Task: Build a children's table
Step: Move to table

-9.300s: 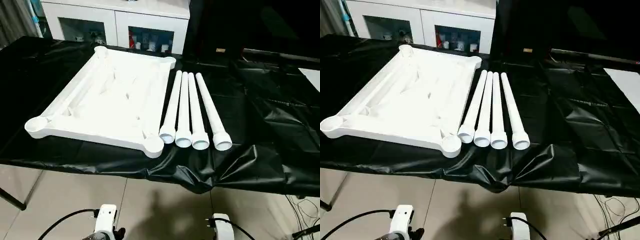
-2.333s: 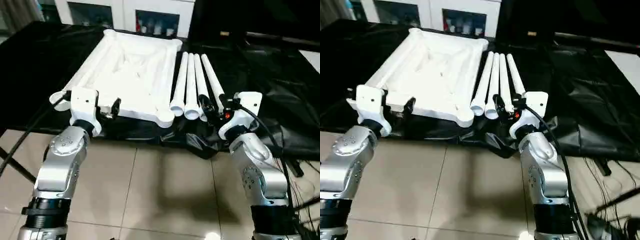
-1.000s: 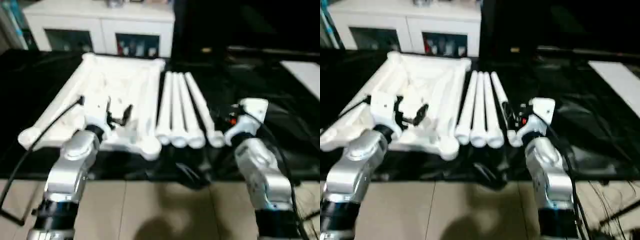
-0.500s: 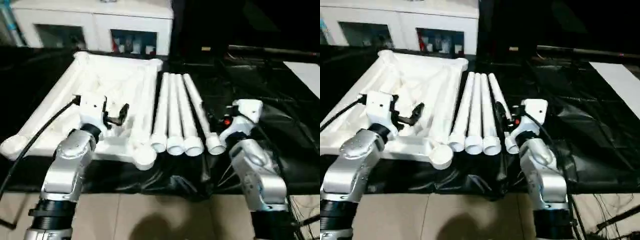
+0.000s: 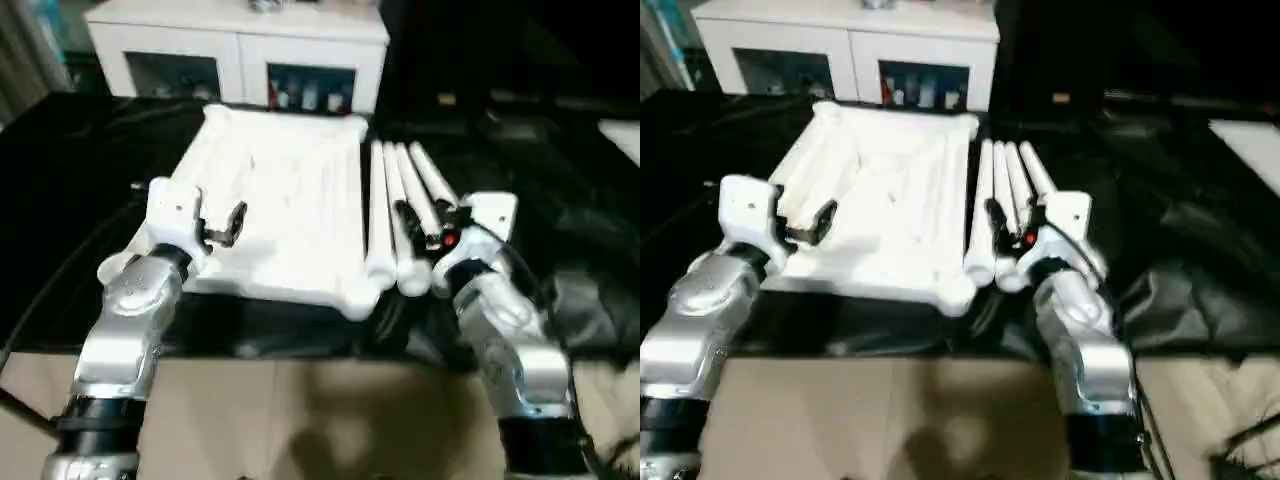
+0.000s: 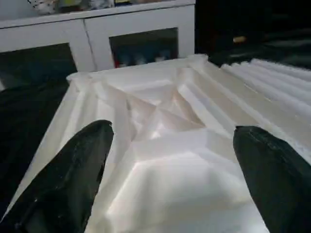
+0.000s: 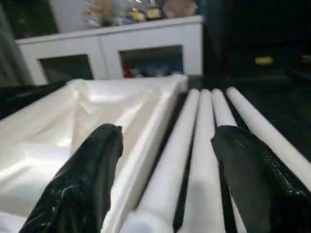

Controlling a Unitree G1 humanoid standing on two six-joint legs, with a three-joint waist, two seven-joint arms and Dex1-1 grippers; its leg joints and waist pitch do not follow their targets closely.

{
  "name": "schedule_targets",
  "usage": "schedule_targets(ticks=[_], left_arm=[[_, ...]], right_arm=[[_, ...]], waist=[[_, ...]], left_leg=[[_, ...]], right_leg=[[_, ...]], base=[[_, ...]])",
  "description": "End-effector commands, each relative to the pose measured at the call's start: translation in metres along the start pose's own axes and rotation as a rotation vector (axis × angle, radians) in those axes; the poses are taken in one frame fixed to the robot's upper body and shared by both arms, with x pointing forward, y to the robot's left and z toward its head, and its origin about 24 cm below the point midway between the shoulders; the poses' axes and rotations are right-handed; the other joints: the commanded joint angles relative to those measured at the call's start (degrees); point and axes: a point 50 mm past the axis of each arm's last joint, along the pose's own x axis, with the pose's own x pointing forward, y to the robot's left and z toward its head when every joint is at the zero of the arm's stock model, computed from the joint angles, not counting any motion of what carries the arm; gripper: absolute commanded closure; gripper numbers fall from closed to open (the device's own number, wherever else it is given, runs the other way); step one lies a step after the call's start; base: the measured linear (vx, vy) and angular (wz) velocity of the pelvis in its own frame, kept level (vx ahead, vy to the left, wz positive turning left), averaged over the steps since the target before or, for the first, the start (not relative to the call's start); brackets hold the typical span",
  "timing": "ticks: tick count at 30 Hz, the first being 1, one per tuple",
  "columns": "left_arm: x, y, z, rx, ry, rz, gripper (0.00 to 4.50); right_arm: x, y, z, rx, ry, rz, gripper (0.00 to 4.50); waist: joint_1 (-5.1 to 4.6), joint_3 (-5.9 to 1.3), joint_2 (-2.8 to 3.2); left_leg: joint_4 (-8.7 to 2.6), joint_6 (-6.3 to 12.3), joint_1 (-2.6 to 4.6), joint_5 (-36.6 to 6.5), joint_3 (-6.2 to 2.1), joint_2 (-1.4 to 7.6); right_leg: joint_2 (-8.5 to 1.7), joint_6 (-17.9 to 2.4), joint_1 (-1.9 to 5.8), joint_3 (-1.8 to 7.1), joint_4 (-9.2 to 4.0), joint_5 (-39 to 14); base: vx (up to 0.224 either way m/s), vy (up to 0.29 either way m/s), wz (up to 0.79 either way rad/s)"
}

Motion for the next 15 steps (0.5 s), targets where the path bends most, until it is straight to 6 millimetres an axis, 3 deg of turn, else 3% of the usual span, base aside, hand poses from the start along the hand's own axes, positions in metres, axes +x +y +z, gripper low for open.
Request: schedule_targets(ticks=[1, 2, 3, 4, 5, 6, 7, 8, 10, 11, 12, 13, 14, 15], left_arm=[[0.004, 0.0039, 0.0074, 0.062, -0.009, 0.028, 0.1], [0.0043, 0.0035, 0.0077, 0.062, -0.012, 0.03, 0.1], [0.0047, 0.003, 0.0082, 0.055, -0.017, 0.034, 0.1], [0.0047, 0.003, 0.0082, 0.055, -0.017, 0.034, 0.1], [0.0051, 0.0024, 0.0086, 0.05, -0.019, 0.034, 0.1], [0.0056, 0.002, 0.0089, 0.05, -0.019, 0.033, 0.1], [0.0061, 0.0016, 0.0092, 0.051, -0.02, 0.032, 0.1], [0.0064, 0.0015, 0.0094, 0.051, -0.02, 0.032, 0.1], [0.007, 0.0009, 0.0109, 0.051, -0.033, 0.028, 0.1], [0.0075, 0.0013, 0.0103, 0.03, -0.026, 0.031, 0.1], [0.0076, 0.0014, 0.0102, 0.024, -0.024, 0.031, 0.1], [0.0082, 0.0024, 0.0099, 0.025, -0.017, 0.041, 0.1], [0.0087, 0.003, 0.0094, 0.027, -0.01, 0.046, 0.1], [0.0087, 0.0027, 0.0095, 0.029, -0.012, 0.041, 0.1]], right_arm=[[0.0028, 0.0025, 0.0073, 0.001, -0.03, 0.009, 1.2], [0.0027, 0.0022, 0.0074, 0.001, -0.031, 0.007, 1.2], [0.0026, 0.0017, 0.0075, 0.001, -0.032, 0.005, 1.2], [0.0026, 0.0017, 0.0075, 0.001, -0.032, 0.005, 1.2], [0.0024, 0.001, 0.0076, 0.0, -0.033, 0.002, 1.2], [0.0021, 0.0004, 0.0077, 0.0, -0.034, -0.001, 1.2], [0.0019, -0.0003, 0.0081, -0.002, -0.036, -0.005, 1.2], [0.0019, -0.0006, 0.0083, -0.003, -0.036, -0.007, 1.2], [0.0019, -0.001, 0.0087, -0.005, -0.037, -0.009, 1.2], [0.0019, -0.0011, 0.0088, -0.006, -0.037, -0.01, 1.2], [0.0019, -0.0011, 0.0089, -0.006, -0.037, -0.01, 1.2], [0.002, -0.0012, 0.0091, -0.007, -0.037, -0.011, 1.2], [0.002, -0.0013, 0.0089, -0.007, -0.035, -0.01, 1.2], [0.0018, -0.0014, 0.0087, -0.008, -0.034, -0.01, 1.2]], waist=[[-0.01, -2.48, 0.51], [-1.42, -2.99, 4.57], [-2.75, -3.95, 4.16], [-2.93, -2.85, 5.44], [-2.86, -3.31, 5.55], [-2.44, -3.51, 5.92], [-2.37, -3.75, 5.82], [-2.1, -4.57, 5.03], [-1.68, -4.73, 4.34], [-1.76, -4.56, 2.79], [-1.38, -4.48, 2.08], [0.43, -5.01, -1.45], [2.03, -4.37, -1.89], [2.26, -3.6, -1.62]], left_leg=[[-9.63, -7.24, 1.72, -3.0, -1.11, 5.41], [-15.8, -8.1, 3.4, -7.0, -4.21, 9.42], [-17.41, -9.64, 4.89, -7.1, -5.51, 13.83], [-19.86, -11.57, 4.09, -9.1, -6.57, 16.6], [-20.2, -8.46, 4.82, -8.9, -7.07, 18.0], [-20.0, -5.88, 4.89, -8.9, -6.28, 17.89], [-19.98, -3.59, 5.16, -9.2, -5.97, 17.7], [-20.06, 3.9, 6.29, -6.4, -6.0, 16.32], [-20.35, 8.97, 6.18, -4.1, -5.64, 15.42], [-20.7, 13.54, 4.83, -4.9, -4.47, 14.01], [-19.68, 15.08, 3.67, -5.9, -2.92, 12.1], [-8.08, 13.58, -0.95, -7.4, 4.21, 2.16], [-2.21, 7.68, -1.6, -6.9, 5.7, 2.3], [-3.04, 4.95, -2.62, -5.5, 5.19, 2.82]], right_leg=[[-4.51, -11.6, 3.05, 0.3, -8.7, -23.9], [2.5, -8.5, 1.61, -0.16, -3.51, -12.0], [2.15, -7.7, 1.18, 0.45, -2.2, -3.9], [2.27, -6.2, 0.32, -0.03, 1.3, -1.2], [2.15, -5.3, -1.31, -0.14, 2.96, -3.4], [2.36, -5.2, -2.18, -0.35, 3.72, -5.0], [2.3, -5.4, -2.15, -0.43, 3.62, -5.5], [2.12, -7.3, -1.96, -0.08, 2.46, -5.6], [1.7, -10.0, -1.49, 0.43, 1.61, -4.4], [1.02, -14.2, 0.01, 1.38, 0.0, -2.0], [-0.01, -18.2, 1.11, 2.26, -1.66, 0.8], [-2.45, -26.1, 4.12, 4.64, -9.28, 3.6], [-4.56, -21.0, 4.28, 4.98, -9.94, -7.8], [-5.33, -15.3, 4.71, 5.94, -9.73, -11.4]], base=[[-0.08, 0.206, -0.39], [-0.091, 0.186, 0.02], [-0.091, 0.17, 0.2], [-0.091, 0.17, 0.2], [-0.076, 0.104, 0.15], [-0.064, 0.021, 0.13], [-0.064, 0.021, 0.13], [-0.074, -0.039, 0.04], [-0.089, -0.104, -0.02], [-0.094, -0.18, -0.04], [-0.097, -0.18, -0.03], [-0.097, -0.18, -0.03], [-0.092, -0.179, -0.02], [-0.081, -0.199, -0.06]])
